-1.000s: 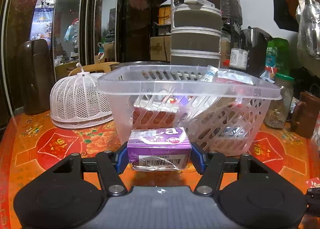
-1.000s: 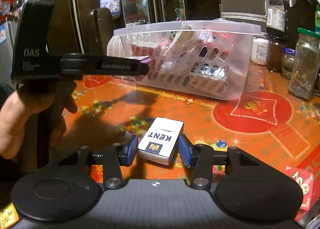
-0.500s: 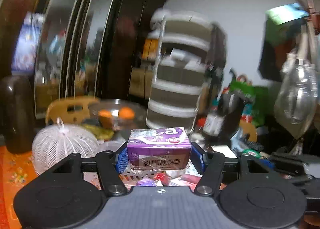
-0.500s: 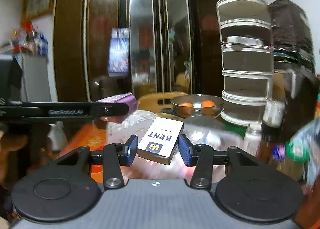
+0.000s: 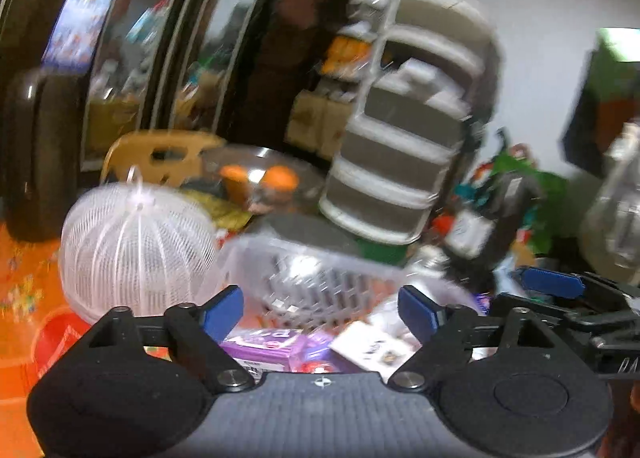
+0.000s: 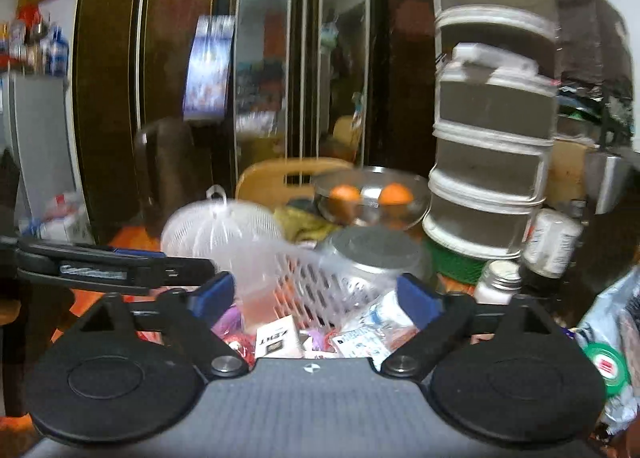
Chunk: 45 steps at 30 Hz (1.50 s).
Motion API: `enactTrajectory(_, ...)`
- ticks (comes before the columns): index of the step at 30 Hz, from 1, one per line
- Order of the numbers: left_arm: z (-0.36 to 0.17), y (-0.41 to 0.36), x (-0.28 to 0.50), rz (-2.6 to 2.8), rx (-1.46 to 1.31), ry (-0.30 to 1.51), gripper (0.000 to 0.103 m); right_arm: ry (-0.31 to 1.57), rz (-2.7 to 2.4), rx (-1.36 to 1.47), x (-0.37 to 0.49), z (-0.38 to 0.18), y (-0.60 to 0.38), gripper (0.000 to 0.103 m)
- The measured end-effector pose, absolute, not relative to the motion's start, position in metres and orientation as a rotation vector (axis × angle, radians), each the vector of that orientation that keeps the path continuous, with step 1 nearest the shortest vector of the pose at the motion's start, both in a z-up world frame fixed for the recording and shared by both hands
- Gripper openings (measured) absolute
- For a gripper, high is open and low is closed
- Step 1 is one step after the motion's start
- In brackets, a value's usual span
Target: Organize objects
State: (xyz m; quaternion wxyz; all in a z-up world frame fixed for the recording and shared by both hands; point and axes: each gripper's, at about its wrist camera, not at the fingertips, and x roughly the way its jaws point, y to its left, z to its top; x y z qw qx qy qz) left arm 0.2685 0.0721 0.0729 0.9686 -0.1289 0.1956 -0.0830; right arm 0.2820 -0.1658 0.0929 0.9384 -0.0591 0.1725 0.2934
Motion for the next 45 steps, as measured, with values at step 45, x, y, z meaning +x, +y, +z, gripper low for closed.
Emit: enactTrajectory(45, 0.029, 0.022, 0.220, -0.100, -0.099, 0.461, 0.103, 0.467, 0.394, -0.038, 0.236, 0.031, -0.208, 0.103)
